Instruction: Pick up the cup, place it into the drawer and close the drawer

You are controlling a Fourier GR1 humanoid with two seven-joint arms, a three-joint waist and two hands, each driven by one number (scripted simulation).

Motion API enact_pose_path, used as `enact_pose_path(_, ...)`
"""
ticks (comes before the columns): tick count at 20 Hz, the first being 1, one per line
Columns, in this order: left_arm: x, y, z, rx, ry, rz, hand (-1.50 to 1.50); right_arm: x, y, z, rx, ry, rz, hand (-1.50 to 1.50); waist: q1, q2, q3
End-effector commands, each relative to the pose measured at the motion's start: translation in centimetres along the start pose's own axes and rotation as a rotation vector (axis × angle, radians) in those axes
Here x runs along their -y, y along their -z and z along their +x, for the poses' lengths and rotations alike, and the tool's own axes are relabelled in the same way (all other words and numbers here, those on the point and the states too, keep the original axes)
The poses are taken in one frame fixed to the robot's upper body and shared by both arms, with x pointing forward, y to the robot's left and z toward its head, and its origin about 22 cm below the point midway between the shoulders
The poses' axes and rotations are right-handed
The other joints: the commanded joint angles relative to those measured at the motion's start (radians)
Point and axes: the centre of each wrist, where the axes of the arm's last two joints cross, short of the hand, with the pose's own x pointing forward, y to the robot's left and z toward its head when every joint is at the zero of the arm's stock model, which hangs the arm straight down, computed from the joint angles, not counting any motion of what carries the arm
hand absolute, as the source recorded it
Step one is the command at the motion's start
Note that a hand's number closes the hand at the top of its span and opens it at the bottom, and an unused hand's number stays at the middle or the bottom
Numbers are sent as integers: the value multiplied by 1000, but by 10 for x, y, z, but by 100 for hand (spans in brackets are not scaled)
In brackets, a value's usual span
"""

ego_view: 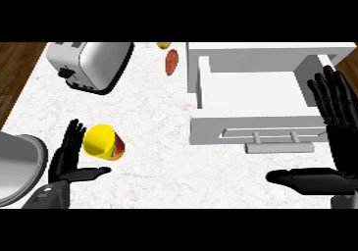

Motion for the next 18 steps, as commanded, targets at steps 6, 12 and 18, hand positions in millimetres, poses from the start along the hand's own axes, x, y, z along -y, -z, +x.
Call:
enact_pose_path(6, 13, 12, 2, 67, -126, -57, -150, 3, -17, -4, -17, -1, 16, -150, -4, -1, 0)
enact_pose_path(12, 10, 9, 2, 92, -210, -146, -150, 0, -5, -12, -15, 10, 3, -150, 3, 0, 0)
enact_pose_path(18, 41, 31, 7, 124, -312, -173, 150, 5, 3, -17, -16, 20, 7, -150, 1, 1, 0)
